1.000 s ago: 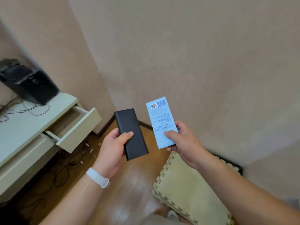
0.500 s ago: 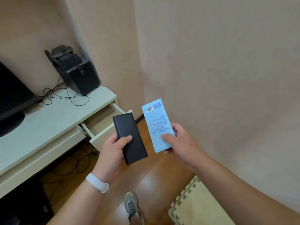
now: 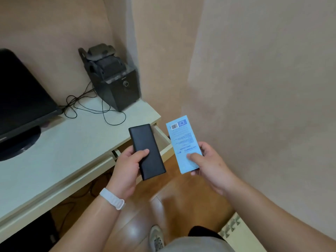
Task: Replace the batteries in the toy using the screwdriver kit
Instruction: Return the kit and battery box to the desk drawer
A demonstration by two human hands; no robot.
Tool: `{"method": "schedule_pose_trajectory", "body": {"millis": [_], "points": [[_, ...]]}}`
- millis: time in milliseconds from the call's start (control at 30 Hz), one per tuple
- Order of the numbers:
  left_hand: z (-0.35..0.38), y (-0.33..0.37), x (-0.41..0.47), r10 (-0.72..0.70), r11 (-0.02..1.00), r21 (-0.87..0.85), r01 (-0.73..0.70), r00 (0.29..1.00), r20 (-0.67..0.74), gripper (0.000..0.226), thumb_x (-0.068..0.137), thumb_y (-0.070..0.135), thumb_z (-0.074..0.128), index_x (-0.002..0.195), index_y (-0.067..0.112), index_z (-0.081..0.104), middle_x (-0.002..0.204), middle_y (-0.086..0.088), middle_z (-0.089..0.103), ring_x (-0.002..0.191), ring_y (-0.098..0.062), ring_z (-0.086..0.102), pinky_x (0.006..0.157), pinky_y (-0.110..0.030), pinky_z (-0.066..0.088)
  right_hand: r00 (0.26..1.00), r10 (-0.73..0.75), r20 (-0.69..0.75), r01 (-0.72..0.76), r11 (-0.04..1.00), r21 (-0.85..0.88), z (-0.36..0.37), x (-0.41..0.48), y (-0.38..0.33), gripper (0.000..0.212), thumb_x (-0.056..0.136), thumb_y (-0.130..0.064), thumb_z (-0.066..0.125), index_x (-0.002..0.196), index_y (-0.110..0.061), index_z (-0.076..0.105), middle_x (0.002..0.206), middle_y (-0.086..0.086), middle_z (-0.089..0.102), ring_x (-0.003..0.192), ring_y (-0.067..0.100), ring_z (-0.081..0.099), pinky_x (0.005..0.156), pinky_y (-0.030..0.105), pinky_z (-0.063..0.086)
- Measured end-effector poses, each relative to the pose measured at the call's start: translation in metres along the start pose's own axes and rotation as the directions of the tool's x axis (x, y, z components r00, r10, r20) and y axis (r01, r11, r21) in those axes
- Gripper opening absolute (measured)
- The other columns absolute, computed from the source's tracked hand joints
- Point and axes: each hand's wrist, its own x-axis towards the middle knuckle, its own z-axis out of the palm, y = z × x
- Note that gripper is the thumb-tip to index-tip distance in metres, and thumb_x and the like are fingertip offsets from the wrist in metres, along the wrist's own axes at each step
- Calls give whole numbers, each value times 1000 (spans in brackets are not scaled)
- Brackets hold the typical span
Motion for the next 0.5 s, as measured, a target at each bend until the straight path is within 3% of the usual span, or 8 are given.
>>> {"method": "schedule_pose_trajectory", "body": {"millis": [167,433,500], "points": [[-22,-7,34,-60,998,-20,59,997,-40,24,92,15,63,116,20,67,110,-5,74,106,-28,67,90,-50,56,998,51,31,-48,997,-66,14,46,-3,18,94,-15,57,109,-25,54,109,-6,71,92,14,71,59,26,50],[-20,-32,87,-202,978,12,207,963,-181,24,93,18,63,117,20,64,108,-6,73,101,-27,68,82,-43,58,977,180,119,-150,964,-221,16,145,20,14,95,-17,56,108,-23,53,106,-2,69,86,14,72,58,24,53],[-16,-38,100,-264,963,-10,270,933,-244,23,94,16,62,117,18,62,108,-8,71,99,-27,67,75,-39,58,959,235,156,-191,948,-256,16,171,23,16,96,-18,56,110,-24,52,107,-3,68,88,15,71,60,24,56]]}}
